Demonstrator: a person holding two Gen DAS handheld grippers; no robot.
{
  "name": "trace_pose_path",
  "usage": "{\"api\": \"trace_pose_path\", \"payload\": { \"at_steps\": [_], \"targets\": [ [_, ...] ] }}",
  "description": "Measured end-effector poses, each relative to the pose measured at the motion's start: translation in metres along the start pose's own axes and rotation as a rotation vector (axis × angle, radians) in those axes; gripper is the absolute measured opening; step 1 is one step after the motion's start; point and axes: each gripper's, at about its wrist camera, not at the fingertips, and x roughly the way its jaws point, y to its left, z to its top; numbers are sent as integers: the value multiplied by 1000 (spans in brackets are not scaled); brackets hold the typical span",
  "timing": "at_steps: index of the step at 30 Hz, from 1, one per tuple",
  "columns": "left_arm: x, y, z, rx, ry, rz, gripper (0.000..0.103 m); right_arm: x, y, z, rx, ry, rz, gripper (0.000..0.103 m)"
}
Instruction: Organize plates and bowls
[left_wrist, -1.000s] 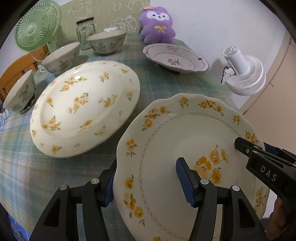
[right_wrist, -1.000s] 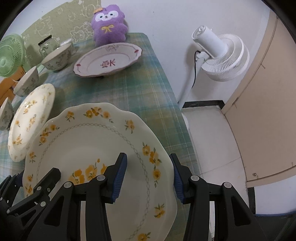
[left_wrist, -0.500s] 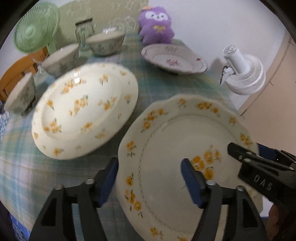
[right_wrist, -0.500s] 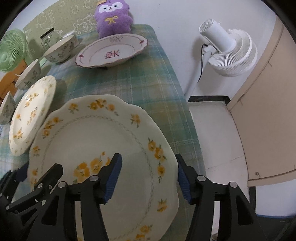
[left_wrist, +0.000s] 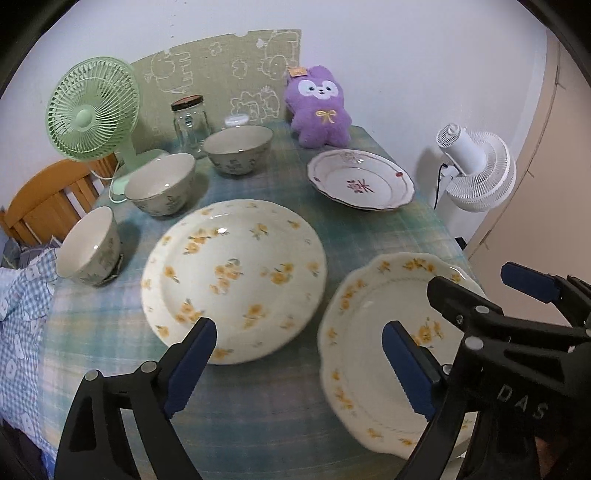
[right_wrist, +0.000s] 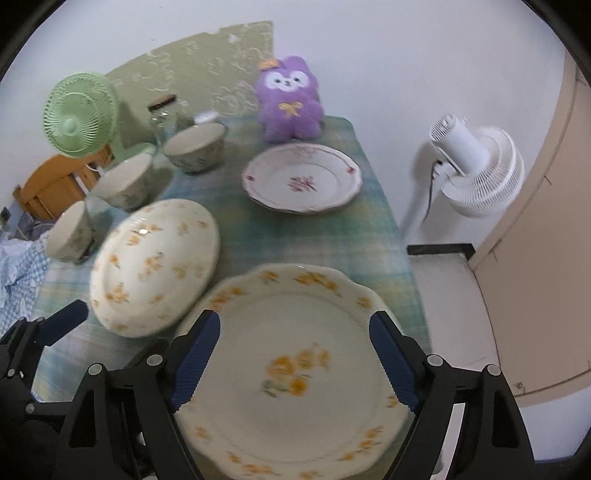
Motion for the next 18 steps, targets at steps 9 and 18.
{"api": "trace_pose_path", "payload": {
  "at_steps": [9, 18],
  "targets": [
    [-5, 60, 8, -16, -18, 7, 92, -4, 61, 14, 12, -38, -18, 85],
    [15, 105, 19, -48, -24, 19, 92, 20, 106, 35, 21, -27, -23, 85]
  ]
}}
